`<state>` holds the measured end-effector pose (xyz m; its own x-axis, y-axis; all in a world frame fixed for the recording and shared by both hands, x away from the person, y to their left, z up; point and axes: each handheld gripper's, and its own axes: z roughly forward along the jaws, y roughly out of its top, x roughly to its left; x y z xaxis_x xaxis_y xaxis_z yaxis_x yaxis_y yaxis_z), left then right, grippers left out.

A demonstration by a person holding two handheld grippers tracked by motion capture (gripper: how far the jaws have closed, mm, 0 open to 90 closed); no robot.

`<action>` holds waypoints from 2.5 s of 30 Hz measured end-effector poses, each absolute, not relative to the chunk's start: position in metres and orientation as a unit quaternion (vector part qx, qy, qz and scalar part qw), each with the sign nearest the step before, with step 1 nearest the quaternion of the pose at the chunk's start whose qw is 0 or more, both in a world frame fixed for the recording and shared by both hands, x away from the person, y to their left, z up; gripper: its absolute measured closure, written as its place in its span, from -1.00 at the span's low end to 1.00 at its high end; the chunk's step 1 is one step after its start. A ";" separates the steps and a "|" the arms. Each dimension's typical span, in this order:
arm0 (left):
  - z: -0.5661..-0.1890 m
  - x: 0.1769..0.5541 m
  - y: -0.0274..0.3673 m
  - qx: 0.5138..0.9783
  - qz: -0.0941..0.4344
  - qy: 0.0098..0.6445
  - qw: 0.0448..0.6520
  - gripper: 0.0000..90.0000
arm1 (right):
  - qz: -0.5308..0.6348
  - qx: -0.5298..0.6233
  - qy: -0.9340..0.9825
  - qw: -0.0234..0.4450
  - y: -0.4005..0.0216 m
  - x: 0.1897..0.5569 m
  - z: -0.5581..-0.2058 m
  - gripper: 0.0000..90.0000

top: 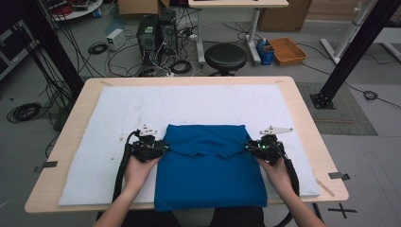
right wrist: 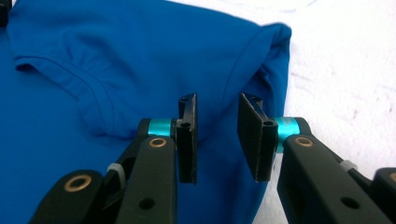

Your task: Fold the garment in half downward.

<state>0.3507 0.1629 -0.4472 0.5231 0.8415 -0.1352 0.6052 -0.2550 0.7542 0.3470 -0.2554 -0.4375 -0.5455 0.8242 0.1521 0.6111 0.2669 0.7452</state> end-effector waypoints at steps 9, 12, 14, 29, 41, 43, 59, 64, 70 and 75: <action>-0.446 0.351 0.161 0.780 0.146 0.454 0.405 0.81 | 0.384 0.453 0.796 0.117 -0.245 0.351 -0.445 0.69; -0.443 0.350 0.161 0.779 0.151 0.450 0.409 0.83 | 0.384 0.443 0.801 0.125 -0.243 0.350 -0.444 0.89; -0.440 0.350 0.162 0.777 0.154 0.449 0.412 0.83 | 0.386 0.439 0.801 0.129 -0.243 0.349 -0.442 0.90; -0.437 0.353 0.164 0.773 0.131 0.465 0.412 0.50 | 0.402 0.437 0.795 0.127 -0.247 0.348 -0.440 0.90; -0.442 0.356 0.160 0.786 0.138 0.453 0.397 0.90 | 0.405 0.436 0.794 0.128 -0.247 0.348 -0.440 0.90; -0.440 0.355 0.161 0.783 0.136 0.450 0.408 0.91 | 0.406 0.438 0.792 0.125 -0.248 0.348 -0.439 0.90; -0.404 0.313 0.169 0.788 0.093 0.410 0.449 0.91 | 0.416 0.423 0.798 0.109 -0.266 0.323 -0.410 0.90; -0.398 0.283 0.168 0.799 0.085 0.389 0.451 0.91 | 0.413 0.412 0.805 0.111 -0.269 0.297 -0.402 0.90; -0.397 0.249 0.170 0.808 0.070 0.372 0.451 0.91 | 0.413 0.393 0.814 0.111 -0.272 0.261 -0.396 0.90; -0.400 0.228 0.170 0.817 0.058 0.363 0.444 0.91 | 0.404 0.371 0.828 0.114 -0.272 0.233 -0.396 0.90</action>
